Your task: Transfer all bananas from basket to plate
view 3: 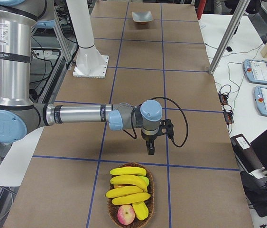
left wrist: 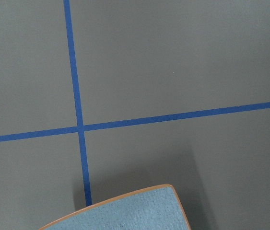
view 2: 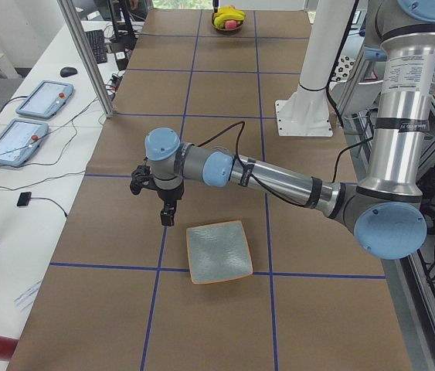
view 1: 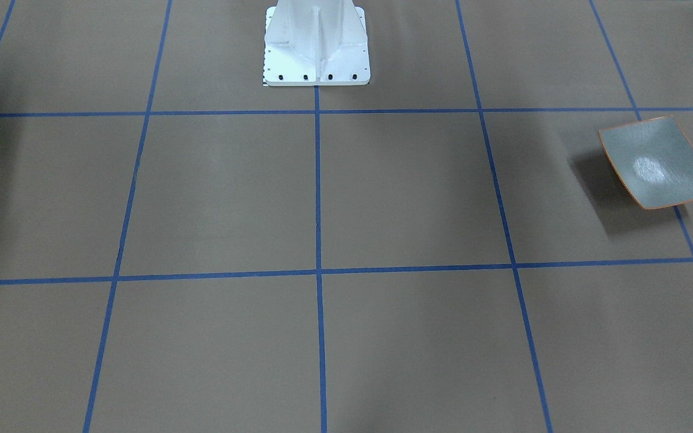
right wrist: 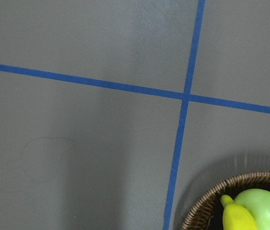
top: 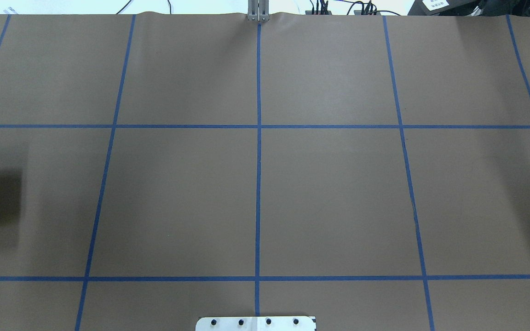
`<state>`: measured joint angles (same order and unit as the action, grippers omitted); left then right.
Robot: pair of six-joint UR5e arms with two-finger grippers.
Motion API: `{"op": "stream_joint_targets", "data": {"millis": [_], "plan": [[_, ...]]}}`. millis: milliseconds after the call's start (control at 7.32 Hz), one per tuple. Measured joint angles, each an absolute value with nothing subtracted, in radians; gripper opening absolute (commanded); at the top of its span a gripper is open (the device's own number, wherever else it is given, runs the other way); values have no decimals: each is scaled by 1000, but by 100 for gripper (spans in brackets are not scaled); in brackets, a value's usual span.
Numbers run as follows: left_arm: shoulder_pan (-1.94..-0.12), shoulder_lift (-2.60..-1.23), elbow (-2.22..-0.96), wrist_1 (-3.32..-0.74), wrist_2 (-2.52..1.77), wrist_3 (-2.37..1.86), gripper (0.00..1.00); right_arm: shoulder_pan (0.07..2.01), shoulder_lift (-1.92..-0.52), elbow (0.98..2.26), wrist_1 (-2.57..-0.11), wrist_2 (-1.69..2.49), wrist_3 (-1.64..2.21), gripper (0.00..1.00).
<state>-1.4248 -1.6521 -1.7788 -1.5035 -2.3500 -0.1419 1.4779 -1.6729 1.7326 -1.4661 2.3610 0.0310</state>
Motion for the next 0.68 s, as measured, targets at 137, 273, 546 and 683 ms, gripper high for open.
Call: {"op": "stream_joint_targets", "data": {"millis": [137, 273, 546, 683], "plan": [[-1425, -1655, -1788, -1492, -2352, -142, 100, 1478, -1675, 1733, -1465, 2362, 31, 100], [-1425, -1651, -1803, -1488, -2354, -144, 100, 1479, -1675, 1734, -1465, 2363, 32, 100], [-1423, -1645, -1824, -1486, -2364, -150, 100, 1479, -1676, 1737, -1465, 2363, 33, 100], [-1422, -1639, -1828, -1488, -2367, -151, 100, 1479, -1676, 1737, -1465, 2364, 34, 100]]}}
